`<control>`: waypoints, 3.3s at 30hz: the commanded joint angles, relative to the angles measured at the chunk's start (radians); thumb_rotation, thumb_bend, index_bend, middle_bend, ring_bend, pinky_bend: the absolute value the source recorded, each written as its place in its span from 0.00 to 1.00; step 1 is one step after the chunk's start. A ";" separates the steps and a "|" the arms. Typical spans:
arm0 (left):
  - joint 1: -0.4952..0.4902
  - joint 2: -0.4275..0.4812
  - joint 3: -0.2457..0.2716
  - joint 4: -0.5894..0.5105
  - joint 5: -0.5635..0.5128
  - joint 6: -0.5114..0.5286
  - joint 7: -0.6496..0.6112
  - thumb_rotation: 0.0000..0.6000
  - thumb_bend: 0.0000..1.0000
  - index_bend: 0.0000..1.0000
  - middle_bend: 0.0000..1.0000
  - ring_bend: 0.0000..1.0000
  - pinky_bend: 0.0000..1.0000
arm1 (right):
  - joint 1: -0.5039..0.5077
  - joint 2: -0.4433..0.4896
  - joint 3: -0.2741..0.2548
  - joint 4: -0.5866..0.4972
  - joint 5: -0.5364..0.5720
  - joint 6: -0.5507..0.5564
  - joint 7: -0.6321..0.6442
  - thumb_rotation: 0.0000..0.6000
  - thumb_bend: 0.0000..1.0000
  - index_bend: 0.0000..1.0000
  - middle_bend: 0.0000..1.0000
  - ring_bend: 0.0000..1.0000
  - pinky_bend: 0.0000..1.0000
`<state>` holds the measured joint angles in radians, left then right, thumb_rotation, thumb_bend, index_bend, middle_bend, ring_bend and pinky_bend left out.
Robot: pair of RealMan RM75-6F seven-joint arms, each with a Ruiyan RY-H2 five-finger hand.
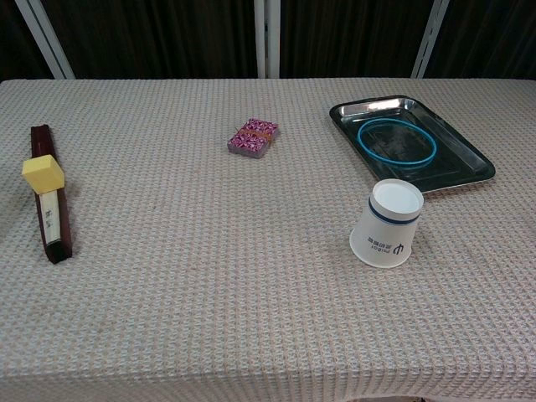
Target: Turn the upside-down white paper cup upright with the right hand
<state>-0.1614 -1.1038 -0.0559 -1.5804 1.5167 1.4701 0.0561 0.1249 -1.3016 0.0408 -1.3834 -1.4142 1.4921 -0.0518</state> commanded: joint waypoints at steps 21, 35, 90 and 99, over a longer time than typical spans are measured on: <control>0.003 0.008 0.002 -0.020 -0.018 -0.017 -0.003 1.00 0.14 0.02 0.01 0.00 0.10 | 0.115 0.088 0.017 -0.245 -0.092 -0.152 -0.235 1.00 0.10 0.00 0.00 0.00 0.00; 0.000 0.016 0.000 -0.033 -0.046 -0.047 -0.019 1.00 0.14 0.02 0.00 0.00 0.10 | 0.325 0.105 0.018 -0.576 -0.075 -0.468 -0.792 1.00 0.10 0.00 0.00 0.00 0.00; -0.008 0.023 0.003 -0.034 -0.062 -0.079 -0.026 1.00 0.14 0.02 0.00 0.00 0.10 | 0.517 -0.282 0.150 -0.195 0.075 -0.456 -0.052 1.00 0.19 0.15 0.53 0.08 0.00; -0.010 0.024 0.003 -0.032 -0.065 -0.084 -0.027 1.00 0.14 0.02 0.00 0.00 0.10 | 0.567 -0.345 0.200 -0.045 0.189 -0.686 0.378 1.00 0.19 0.15 0.53 0.08 0.00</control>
<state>-0.1708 -1.0803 -0.0529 -1.6119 1.4513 1.3861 0.0291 0.6624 -1.5959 0.1978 -1.5311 -1.2696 0.9187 0.1810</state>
